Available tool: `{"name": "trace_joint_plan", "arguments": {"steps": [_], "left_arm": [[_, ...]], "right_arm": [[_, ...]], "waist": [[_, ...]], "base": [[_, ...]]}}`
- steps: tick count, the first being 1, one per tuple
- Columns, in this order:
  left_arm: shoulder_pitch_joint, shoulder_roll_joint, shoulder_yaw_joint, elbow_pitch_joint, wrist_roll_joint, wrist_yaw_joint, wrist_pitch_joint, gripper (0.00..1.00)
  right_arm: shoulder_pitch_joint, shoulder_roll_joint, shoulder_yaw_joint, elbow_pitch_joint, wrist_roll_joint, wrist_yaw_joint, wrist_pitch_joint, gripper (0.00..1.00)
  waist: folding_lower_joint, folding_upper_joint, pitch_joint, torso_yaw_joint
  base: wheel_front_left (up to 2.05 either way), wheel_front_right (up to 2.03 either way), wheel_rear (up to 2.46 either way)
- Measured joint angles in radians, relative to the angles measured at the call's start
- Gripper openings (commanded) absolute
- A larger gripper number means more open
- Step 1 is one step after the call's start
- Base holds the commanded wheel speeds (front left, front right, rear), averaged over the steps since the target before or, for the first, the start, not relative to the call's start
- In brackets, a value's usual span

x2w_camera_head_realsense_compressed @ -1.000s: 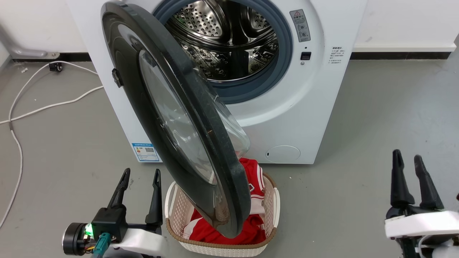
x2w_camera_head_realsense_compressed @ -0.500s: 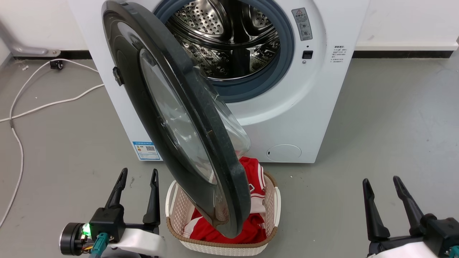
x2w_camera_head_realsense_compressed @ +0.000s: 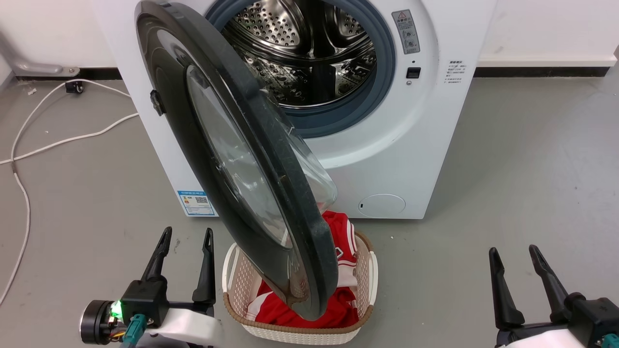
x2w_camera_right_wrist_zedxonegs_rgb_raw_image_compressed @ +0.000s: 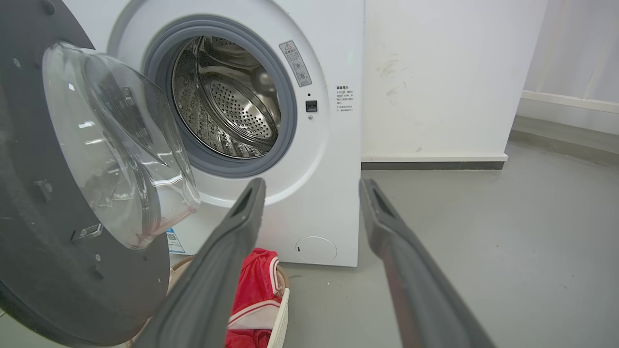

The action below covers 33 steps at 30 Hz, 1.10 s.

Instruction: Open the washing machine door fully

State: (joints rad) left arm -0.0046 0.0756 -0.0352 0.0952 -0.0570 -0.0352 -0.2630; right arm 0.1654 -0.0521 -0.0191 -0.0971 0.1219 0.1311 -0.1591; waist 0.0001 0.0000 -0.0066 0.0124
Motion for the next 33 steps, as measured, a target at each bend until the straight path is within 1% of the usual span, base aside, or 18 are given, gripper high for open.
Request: {"name": "trace_joint_plan", "arguments": {"steps": [2,3,4,5,12,16,25,29,33], "left_arm": [[0.000,0.001,-0.001,0.000,0.000,0.000,0.000,1.00],[0.000,0.001,-0.001,-0.001,0.000,0.000,0.000,0.64],[0.000,0.001,-0.001,-0.002,0.000,0.000,0.000,0.30],[0.000,0.001,-0.001,-0.002,0.000,0.000,0.000,0.00],[0.000,0.001,-0.003,-0.004,0.000,0.000,0.000,0.00],[-0.010,-0.001,0.001,-0.044,-0.006,0.009,0.000,0.00],[-0.132,-0.006,-0.014,-0.265,0.010,0.019,0.000,0.00],[-0.191,-0.010,-0.037,-0.380,0.022,0.024,0.000,0.00],[-0.253,-0.014,-0.083,-0.484,0.031,0.022,-0.001,0.00]], "right_arm": [[-0.002,0.000,0.000,0.002,0.000,0.000,0.000,1.00],[-0.002,0.000,0.000,0.003,0.000,0.000,-0.002,1.00],[-0.002,0.000,0.000,0.004,0.000,0.000,-0.003,1.00],[-0.002,0.000,0.000,0.005,0.000,0.000,-0.003,1.00],[-0.006,0.000,0.002,0.011,0.000,0.000,-0.005,1.00],[-0.006,0.000,0.001,0.012,0.000,0.000,-0.007,1.00],[-0.006,0.000,-0.001,0.012,0.001,0.000,-0.006,1.00],[-0.006,0.000,0.000,0.017,0.001,0.000,-0.006,1.00],[-0.007,0.000,-0.002,0.025,0.000,0.000,-0.007,1.00]], "waist": [[0.0000,0.0000,0.000,0.000],[0.0000,0.0000,0.000,0.000],[0.0000,0.0000,0.000,0.000],[0.0000,0.0000,0.001,0.000],[0.0000,0.0000,0.001,0.000],[0.0000,0.0000,0.000,0.002],[0.0000,0.0000,0.001,0.010],[0.0000,0.0000,0.001,0.008],[0.0000,0.0000,0.004,0.006]], "base": [[0.00,0.00,0.00],[0.00,0.00,0.00],[0.00,0.00,0.00],[0.00,0.00,0.00],[0.00,0.00,0.00],[0.00,0.00,0.00],[0.00,0.00,0.00],[0.00,0.00,0.00],[0.00,0.00,0.00]]}}
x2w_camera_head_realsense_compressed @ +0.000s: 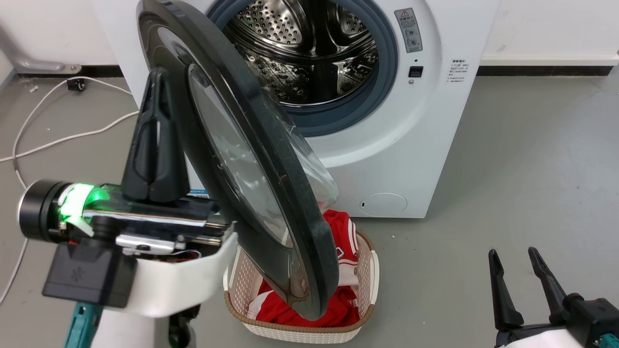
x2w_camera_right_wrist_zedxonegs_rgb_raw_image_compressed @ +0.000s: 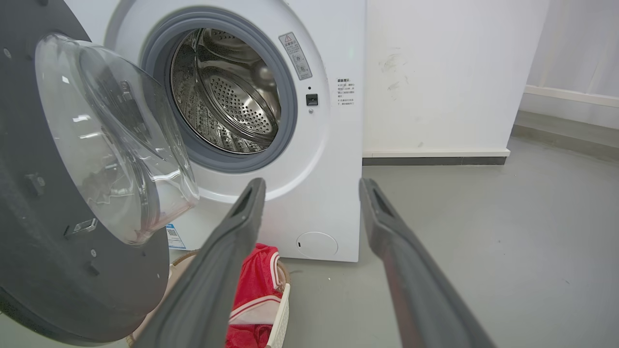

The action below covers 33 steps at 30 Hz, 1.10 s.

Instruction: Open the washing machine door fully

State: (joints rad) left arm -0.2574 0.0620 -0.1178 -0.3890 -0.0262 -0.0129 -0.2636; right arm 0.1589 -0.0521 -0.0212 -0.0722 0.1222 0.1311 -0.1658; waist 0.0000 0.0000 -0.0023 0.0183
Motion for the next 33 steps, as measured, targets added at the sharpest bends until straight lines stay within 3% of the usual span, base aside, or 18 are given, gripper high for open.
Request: {"name": "trace_joint_plan", "arguments": {"steps": [7,13,18,27,33], "left_arm": [[-0.039,-0.005,-0.148,-0.079,-0.008,-0.036,0.043,0.00],[0.014,-0.005,-0.340,-0.051,-0.034,-0.084,0.155,0.00],[0.102,0.020,-0.449,-0.013,-0.061,-0.099,0.228,0.00],[0.235,0.090,-0.554,0.081,-0.097,-0.104,0.297,0.00],[0.236,0.079,-0.549,0.166,-0.107,-0.090,0.261,0.00]], "right_arm": [[-0.005,0.000,-0.002,0.009,0.000,0.000,-0.005,1.00],[-0.009,0.000,0.001,0.021,0.007,0.000,-0.009,1.00],[-0.013,0.000,0.001,0.028,0.009,0.000,-0.010,1.00],[-0.015,0.000,0.002,0.032,0.010,0.000,-0.009,1.00],[-0.021,0.000,0.012,0.032,0.009,0.000,-0.005,1.00]], "waist": [[0.0000,0.0000,0.008,-0.007],[0.0000,0.0000,0.014,-0.012],[0.0000,0.0000,0.015,-0.010],[0.0000,0.0000,0.025,0.012],[0.0000,0.0000,0.037,0.017]], "base": [[0.00,0.00,0.00],[0.00,0.00,0.00],[0.00,0.00,0.00],[0.00,0.00,0.00],[0.00,0.00,0.00]]}}
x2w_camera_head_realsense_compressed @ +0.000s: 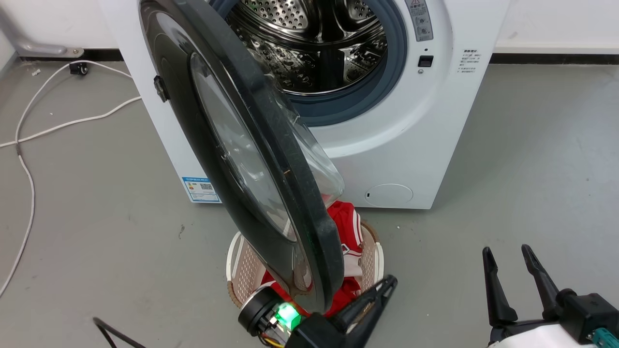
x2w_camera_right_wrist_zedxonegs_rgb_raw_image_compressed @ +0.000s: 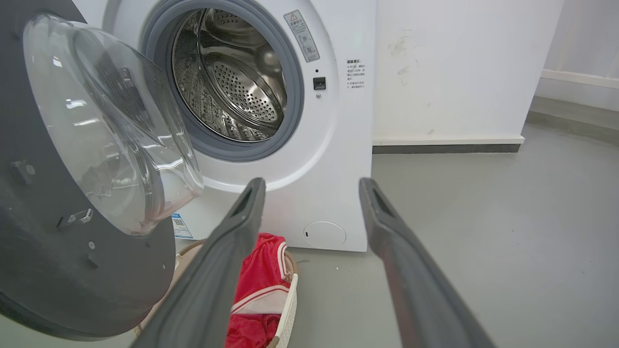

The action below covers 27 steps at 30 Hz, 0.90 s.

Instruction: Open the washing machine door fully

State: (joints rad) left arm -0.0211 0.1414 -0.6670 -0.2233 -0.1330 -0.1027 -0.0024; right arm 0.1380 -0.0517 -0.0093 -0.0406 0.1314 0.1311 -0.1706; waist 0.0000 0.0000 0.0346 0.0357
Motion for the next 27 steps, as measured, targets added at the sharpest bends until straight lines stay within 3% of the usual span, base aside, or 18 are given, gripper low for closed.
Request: {"name": "trace_joint_plan", "arguments": {"steps": [14,27], "left_arm": [[-0.146,-0.077,0.079,0.222,-0.039,0.112,-0.126,0.00],[-0.165,-0.093,0.095,0.320,-0.087,0.170,-0.142,0.00]], "right_arm": [[-0.010,0.000,0.014,-0.001,0.000,0.000,0.005,1.00],[-0.009,0.000,0.016,0.001,0.012,0.000,0.010,1.00]], "waist": [[0.0000,0.0000,0.017,-0.027],[0.0000,0.0000,0.013,-0.037]], "base": [[0.00,0.00,0.00],[0.00,0.00,0.00]]}}
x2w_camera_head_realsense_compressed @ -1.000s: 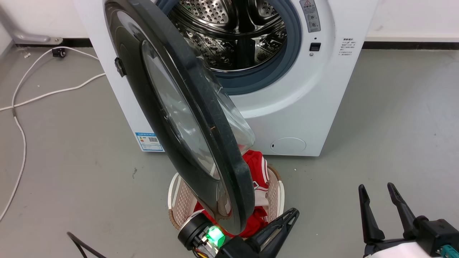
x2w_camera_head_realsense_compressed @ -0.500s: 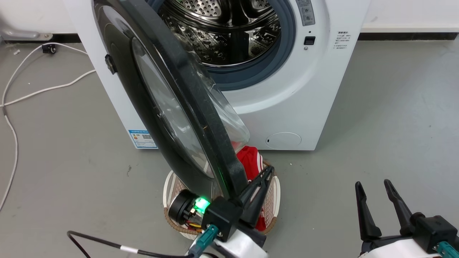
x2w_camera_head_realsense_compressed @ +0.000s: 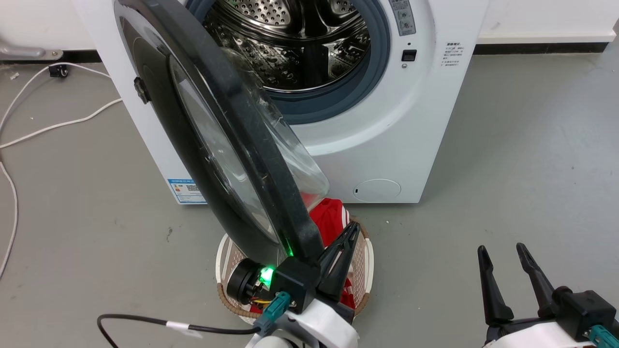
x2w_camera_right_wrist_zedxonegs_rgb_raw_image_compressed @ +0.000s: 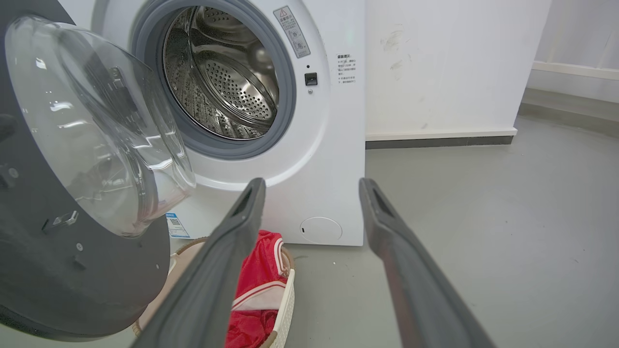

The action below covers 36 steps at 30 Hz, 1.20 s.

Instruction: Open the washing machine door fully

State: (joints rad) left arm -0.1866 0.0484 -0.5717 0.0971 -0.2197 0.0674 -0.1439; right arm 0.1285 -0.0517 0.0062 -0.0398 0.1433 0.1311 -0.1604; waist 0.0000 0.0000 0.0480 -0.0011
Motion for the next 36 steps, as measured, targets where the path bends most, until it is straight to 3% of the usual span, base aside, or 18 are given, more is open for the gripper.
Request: {"name": "trace_joint_plan", "arguments": {"steps": [20,36], "left_arm": [[0.210,0.145,0.053,-0.251,0.014,0.111,0.080,0.00],[0.328,0.209,0.093,-0.367,0.010,0.179,0.125,0.00]], "right_arm": [[0.015,0.000,-0.007,-0.012,0.007,0.000,0.004,1.00],[0.020,0.000,-0.025,-0.020,0.014,0.000,0.003,1.00]], "waist": [[0.0000,0.0000,-0.012,0.066],[0.0000,0.0000,-0.011,0.205]], "base": [[0.00,0.00,0.00],[0.00,0.00,0.00]]}}
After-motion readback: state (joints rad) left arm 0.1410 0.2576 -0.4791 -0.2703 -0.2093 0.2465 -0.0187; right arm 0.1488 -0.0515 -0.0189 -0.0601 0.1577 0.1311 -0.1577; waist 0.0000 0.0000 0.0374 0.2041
